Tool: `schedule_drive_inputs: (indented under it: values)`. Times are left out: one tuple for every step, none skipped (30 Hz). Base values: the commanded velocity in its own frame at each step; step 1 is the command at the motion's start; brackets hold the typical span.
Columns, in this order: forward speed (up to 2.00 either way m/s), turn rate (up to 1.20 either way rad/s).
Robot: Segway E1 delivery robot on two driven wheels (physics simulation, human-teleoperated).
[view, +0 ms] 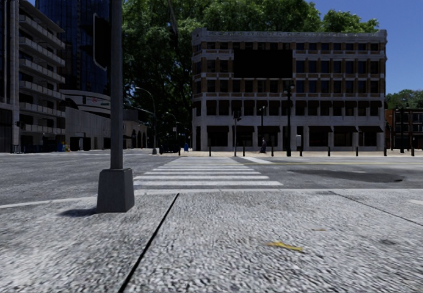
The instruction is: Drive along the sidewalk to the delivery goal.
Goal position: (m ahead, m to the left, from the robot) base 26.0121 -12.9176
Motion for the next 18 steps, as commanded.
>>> schedule_drive_inputs:
  values:
    - [2.0,0.0]
    - [2.0,0.0]
    - [2.0,0.0]
    - [2.0,0.0]
    - [2.0,0.0]
    - [2.0,0.0]
    - [2.0,0.0]
    - [2.0,0.0]
    - [2.0,0.0]
    - [2.0,0.0]
    - [2.0,0.0]
    - [2.0,0.0]
    - [2.0,0.0]
    - [2.0,0.0]
    - [2.0,0.0]
    - [2.0,0.0]
    - [2.0,0.0]
    - [2.0,0.0]
